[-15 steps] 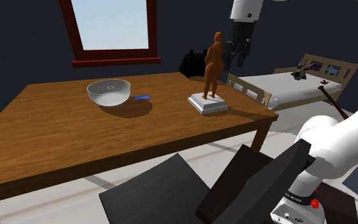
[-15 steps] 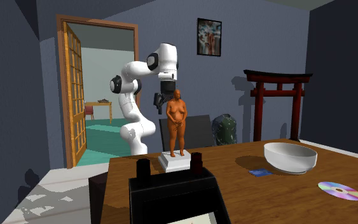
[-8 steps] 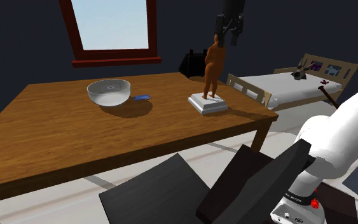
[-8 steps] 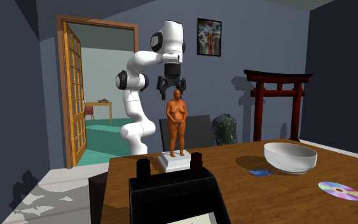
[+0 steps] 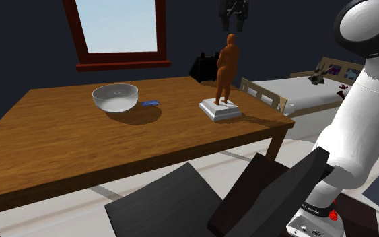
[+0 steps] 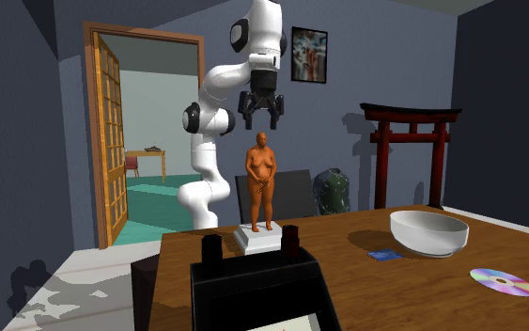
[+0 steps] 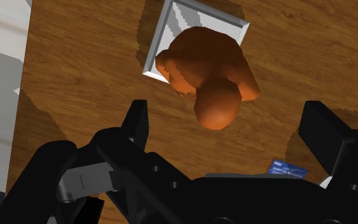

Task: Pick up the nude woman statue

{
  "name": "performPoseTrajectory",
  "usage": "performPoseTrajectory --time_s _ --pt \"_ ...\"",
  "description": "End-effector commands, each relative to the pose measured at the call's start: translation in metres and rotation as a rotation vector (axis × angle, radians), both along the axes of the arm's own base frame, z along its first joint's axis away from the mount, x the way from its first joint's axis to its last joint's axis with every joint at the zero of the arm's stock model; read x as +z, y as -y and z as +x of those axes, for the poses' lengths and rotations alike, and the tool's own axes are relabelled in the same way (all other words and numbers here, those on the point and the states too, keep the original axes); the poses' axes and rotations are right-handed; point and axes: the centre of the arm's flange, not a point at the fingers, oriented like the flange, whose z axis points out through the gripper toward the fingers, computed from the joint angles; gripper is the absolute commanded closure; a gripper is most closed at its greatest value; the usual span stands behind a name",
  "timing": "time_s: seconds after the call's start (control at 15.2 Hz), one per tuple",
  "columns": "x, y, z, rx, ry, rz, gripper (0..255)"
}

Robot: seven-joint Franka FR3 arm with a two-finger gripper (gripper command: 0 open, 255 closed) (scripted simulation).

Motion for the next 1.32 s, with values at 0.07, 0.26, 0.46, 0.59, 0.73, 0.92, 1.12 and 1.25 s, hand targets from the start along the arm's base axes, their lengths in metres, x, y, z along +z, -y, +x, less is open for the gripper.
performPoseTrajectory --time_s 0.07,0.26,0.46,0.59,0.73,0.92,1.12,1.25 --pt "-0.013 0.000 0.002 0.001 -0.001 0.001 0" --pt "-0.032 0.000 0.002 0.001 -0.001 0.001 0" --pt "-0.032 0.000 0.002 0.001 -0.001 0.001 255" --pt "-0.032 0.000 0.002 0.001 -0.001 0.001 255" --pt "-0.032 0.000 0.002 0.001 -0.001 0.001 255" --pt "-0.032 0.000 0.002 0.001 -0.001 0.001 255" --pt "-0.027 0.000 0.001 0.001 -0.001 0.001 255" --pt "-0.016 0.000 0.002 0.001 -0.001 0.001 255"
